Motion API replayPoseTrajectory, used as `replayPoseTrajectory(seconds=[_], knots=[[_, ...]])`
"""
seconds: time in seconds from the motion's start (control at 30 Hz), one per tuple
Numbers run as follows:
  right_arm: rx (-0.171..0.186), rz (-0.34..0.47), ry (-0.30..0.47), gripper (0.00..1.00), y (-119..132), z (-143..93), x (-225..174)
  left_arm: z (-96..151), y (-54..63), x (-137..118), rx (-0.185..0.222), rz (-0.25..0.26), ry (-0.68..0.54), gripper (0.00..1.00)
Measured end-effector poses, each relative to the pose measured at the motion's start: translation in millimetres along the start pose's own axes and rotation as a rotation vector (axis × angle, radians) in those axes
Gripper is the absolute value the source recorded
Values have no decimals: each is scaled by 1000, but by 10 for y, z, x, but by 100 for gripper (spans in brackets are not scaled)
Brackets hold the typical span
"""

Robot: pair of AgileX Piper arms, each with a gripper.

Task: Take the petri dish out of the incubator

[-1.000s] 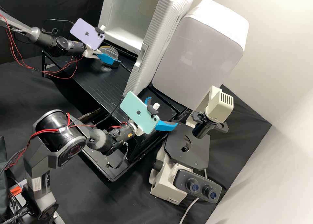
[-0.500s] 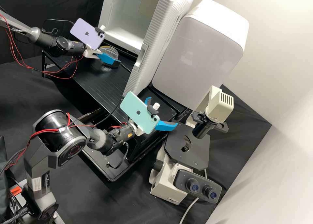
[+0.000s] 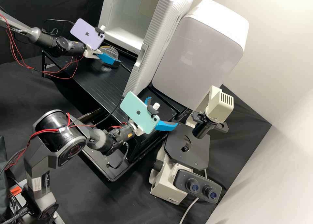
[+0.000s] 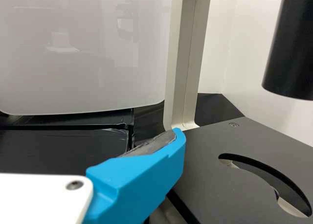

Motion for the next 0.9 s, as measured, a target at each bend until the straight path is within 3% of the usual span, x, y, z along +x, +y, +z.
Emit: replayPoseTrajectory(seconds=[0.9], knots=[[0,0,0,100,0,0,0,-11,-2,9,4,9,12,0]])
